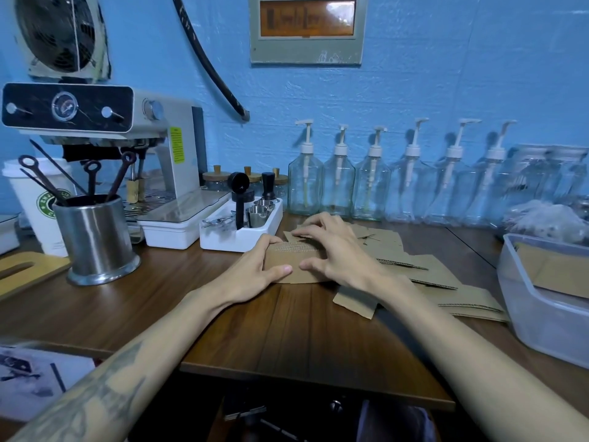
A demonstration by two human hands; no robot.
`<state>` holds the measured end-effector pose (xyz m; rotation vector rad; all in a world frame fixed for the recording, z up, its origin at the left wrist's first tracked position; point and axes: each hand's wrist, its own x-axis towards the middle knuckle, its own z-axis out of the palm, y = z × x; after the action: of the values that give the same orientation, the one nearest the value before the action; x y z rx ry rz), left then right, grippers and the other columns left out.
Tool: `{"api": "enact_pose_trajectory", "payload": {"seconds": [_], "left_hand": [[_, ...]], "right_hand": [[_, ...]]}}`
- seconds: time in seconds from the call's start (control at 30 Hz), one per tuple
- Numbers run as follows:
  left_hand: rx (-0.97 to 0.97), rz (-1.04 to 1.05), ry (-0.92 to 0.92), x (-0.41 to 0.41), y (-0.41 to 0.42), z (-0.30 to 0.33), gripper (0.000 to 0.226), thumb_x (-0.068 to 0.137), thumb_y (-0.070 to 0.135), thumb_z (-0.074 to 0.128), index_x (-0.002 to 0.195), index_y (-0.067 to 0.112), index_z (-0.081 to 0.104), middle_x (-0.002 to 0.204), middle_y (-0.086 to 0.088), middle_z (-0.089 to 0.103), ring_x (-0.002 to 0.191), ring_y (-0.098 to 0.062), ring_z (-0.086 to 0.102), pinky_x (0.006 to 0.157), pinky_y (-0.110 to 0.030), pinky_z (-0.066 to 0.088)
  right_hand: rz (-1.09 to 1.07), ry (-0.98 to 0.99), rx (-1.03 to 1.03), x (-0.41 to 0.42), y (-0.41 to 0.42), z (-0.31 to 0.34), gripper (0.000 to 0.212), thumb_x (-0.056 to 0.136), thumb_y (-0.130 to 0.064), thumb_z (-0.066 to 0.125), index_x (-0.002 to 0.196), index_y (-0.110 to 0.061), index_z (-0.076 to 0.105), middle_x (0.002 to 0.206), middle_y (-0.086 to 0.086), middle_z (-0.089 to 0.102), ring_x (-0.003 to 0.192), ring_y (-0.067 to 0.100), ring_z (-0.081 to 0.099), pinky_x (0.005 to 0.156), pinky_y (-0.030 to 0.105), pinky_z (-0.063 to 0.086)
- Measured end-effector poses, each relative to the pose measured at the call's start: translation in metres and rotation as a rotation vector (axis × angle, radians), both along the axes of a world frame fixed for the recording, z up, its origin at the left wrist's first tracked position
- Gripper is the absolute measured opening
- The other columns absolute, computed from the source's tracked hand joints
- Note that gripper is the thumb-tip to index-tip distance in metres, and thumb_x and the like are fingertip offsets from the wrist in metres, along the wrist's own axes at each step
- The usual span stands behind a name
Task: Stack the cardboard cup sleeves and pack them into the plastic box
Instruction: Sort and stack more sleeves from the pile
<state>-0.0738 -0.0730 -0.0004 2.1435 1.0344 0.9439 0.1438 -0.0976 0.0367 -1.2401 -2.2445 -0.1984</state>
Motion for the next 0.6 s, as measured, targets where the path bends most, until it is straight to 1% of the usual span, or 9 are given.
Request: {"api": "enact_pose_trajectory", "payload": {"seconds": [0.1, 0.2, 0.27, 0.33, 0.37, 0.4, 0.47, 0.53, 0.6], "left_hand": [[0.012, -0.007, 0.017, -0.001, 0.002, -0.001, 0.046, 0.091, 0.032, 0.068, 0.127, 0.028, 0.040, 0.117, 0.001, 0.061, 0.105, -0.017, 0.061, 0.093, -0.047, 0.051], [0.017, -0.003, 0.032, 0.000, 0.003, -0.003, 0.054, 0.092, 0.033, 0.066, 0.137, 0.030, 0.035, 0.124, 0.004, 0.057, 0.110, -0.013, 0.059, 0.097, -0.037, 0.049], [0.029, 0.017, 0.061, 0.000, 0.003, -0.004, 0.054, 0.094, 0.038, 0.062, 0.138, 0.031, 0.032, 0.122, 0.012, 0.055, 0.097, 0.004, 0.058, 0.086, -0.021, 0.046], [0.058, 0.037, 0.087, 0.001, 0.003, -0.003, 0.051, 0.096, 0.037, 0.060, 0.137, 0.029, 0.032, 0.114, 0.016, 0.052, 0.082, 0.014, 0.053, 0.071, -0.009, 0.039], [0.054, 0.040, 0.081, 0.001, 0.003, -0.003, 0.049, 0.096, 0.034, 0.060, 0.136, 0.027, 0.032, 0.113, 0.014, 0.052, 0.085, 0.012, 0.054, 0.073, -0.010, 0.040], [0.042, 0.038, 0.071, 0.001, 0.003, -0.002, 0.048, 0.096, 0.032, 0.060, 0.135, 0.026, 0.032, 0.116, 0.010, 0.053, 0.093, 0.007, 0.055, 0.080, -0.015, 0.043], [0.020, 0.030, 0.054, 0.000, 0.003, -0.003, 0.046, 0.096, 0.029, 0.061, 0.132, 0.026, 0.033, 0.119, 0.009, 0.053, 0.103, -0.004, 0.057, 0.088, -0.024, 0.048], [0.024, 0.020, 0.050, 0.001, 0.004, -0.003, 0.045, 0.095, 0.029, 0.062, 0.130, 0.029, 0.033, 0.117, 0.013, 0.052, 0.099, 0.000, 0.057, 0.085, -0.022, 0.048], [0.040, 0.012, 0.037, 0.001, 0.003, -0.002, 0.047, 0.094, 0.029, 0.064, 0.129, 0.031, 0.033, 0.117, 0.011, 0.051, 0.098, -0.003, 0.058, 0.086, -0.026, 0.049]], "right_hand": [[-0.032, -0.162, -0.065, 0.001, 0.004, -0.003, 0.074, 0.089, -0.053, 0.060, 0.152, -0.025, 0.032, 0.154, -0.001, 0.031, 0.141, 0.017, 0.022, 0.115, 0.041, 0.021], [-0.081, -0.286, -0.087, 0.000, 0.006, -0.006, 0.071, 0.098, -0.054, 0.043, 0.156, -0.020, 0.019, 0.160, 0.000, 0.024, 0.148, 0.020, 0.012, 0.122, 0.043, 0.005], [-0.081, -0.311, -0.068, -0.003, 0.005, -0.006, 0.065, 0.101, -0.049, 0.039, 0.156, -0.019, 0.022, 0.155, 0.001, 0.033, 0.146, 0.020, 0.017, 0.122, 0.043, 0.004], [-0.061, -0.280, -0.062, -0.006, 0.004, -0.004, 0.058, 0.101, -0.045, 0.044, 0.151, -0.021, 0.031, 0.145, 0.001, 0.044, 0.136, 0.021, 0.030, 0.116, 0.042, 0.014], [-0.046, -0.244, -0.072, -0.008, 0.004, -0.003, 0.054, 0.099, -0.043, 0.048, 0.148, -0.022, 0.036, 0.141, 0.000, 0.048, 0.131, 0.021, 0.036, 0.112, 0.041, 0.020], [-0.034, -0.209, -0.089, -0.009, 0.004, -0.001, 0.052, 0.098, -0.042, 0.051, 0.145, -0.023, 0.040, 0.139, 0.000, 0.050, 0.128, 0.021, 0.039, 0.109, 0.042, 0.023], [-0.024, -0.166, -0.127, -0.010, 0.004, 0.002, 0.053, 0.095, -0.042, 0.058, 0.142, -0.022, 0.045, 0.143, 0.000, 0.051, 0.132, 0.021, 0.042, 0.110, 0.043, 0.027], [-0.006, -0.126, -0.154, -0.010, 0.005, 0.004, 0.053, 0.092, -0.039, 0.062, 0.140, -0.020, 0.049, 0.145, 0.002, 0.050, 0.134, 0.021, 0.042, 0.112, 0.044, 0.030], [0.001, -0.105, -0.149, -0.010, 0.004, 0.005, 0.052, 0.091, -0.037, 0.065, 0.137, -0.018, 0.052, 0.143, 0.003, 0.053, 0.131, 0.021, 0.046, 0.110, 0.044, 0.033]]}}
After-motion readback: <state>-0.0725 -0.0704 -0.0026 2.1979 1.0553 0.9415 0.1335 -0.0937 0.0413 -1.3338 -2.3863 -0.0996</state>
